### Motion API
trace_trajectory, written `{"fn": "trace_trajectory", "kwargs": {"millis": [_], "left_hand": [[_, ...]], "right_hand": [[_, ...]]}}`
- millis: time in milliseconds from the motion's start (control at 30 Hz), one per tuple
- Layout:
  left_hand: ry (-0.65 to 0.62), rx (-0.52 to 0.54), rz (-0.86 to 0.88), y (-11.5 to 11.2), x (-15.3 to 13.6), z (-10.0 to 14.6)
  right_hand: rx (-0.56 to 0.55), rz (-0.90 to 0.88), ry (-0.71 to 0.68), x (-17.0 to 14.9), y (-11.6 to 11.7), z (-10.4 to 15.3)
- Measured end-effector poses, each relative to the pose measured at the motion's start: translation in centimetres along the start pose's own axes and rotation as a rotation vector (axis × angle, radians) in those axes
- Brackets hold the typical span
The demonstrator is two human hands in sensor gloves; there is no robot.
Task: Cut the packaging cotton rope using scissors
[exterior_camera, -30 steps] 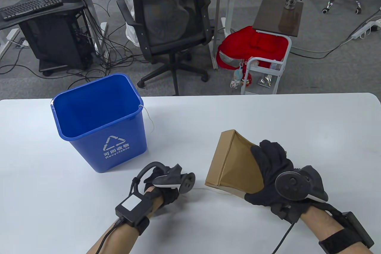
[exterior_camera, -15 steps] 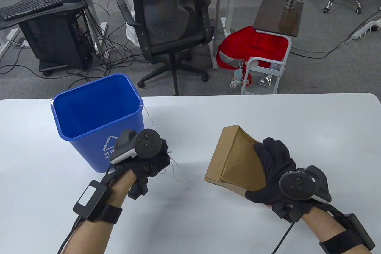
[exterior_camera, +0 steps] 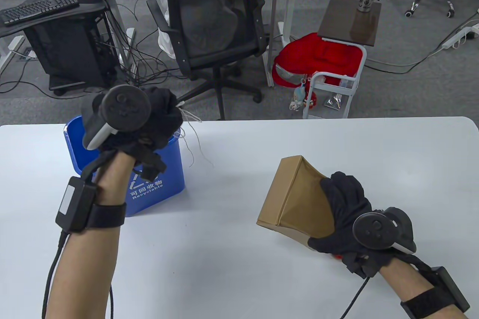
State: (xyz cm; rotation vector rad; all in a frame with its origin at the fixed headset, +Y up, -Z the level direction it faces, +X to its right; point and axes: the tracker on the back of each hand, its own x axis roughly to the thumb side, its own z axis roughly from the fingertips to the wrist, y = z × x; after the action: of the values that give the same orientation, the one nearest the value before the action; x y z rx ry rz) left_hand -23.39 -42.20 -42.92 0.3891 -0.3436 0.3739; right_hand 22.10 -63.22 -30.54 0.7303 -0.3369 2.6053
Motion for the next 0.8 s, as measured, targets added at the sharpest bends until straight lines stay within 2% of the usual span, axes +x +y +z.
{"fn": "trace_trajectory", "kwargs": {"millis": [133, 300, 400, 433, 500, 600, 800], "left_hand": [[0.136, 0.09, -0.1, 2.0, -3.6, -1.7], [0.287, 0.09, -0.262, 3.0, -7.2, -2.7], [0.347, 0.039, -0.448, 2.2, -9.1, -2.7], [0.359, -0.028, -0.482, 1.5, -9.7, -2.6], [0.396, -0.117, -0.52, 0.0, -10.3, -2.4], [0.389, -0.16, -0.533, -1.5, -10.2, -2.4], [0.439, -0.309, -0.557, -2.9, -9.5, -2.8]], "right_hand": [[0.003, -0.012, 0.002, -0.2, 0.3, -0.1], [0.01, -0.026, 0.01, -0.6, 0.7, 0.1], [0.008, -0.035, 0.017, -1.0, 1.0, 0.4], [0.01, -0.038, 0.019, -1.2, 1.0, 0.4], [0.012, -0.044, 0.022, -1.3, 1.2, 0.5], [0.011, -0.045, 0.016, -1.3, 1.1, 0.5], [0.003, -0.063, 0.014, -1.3, 1.2, 0.7]]}}
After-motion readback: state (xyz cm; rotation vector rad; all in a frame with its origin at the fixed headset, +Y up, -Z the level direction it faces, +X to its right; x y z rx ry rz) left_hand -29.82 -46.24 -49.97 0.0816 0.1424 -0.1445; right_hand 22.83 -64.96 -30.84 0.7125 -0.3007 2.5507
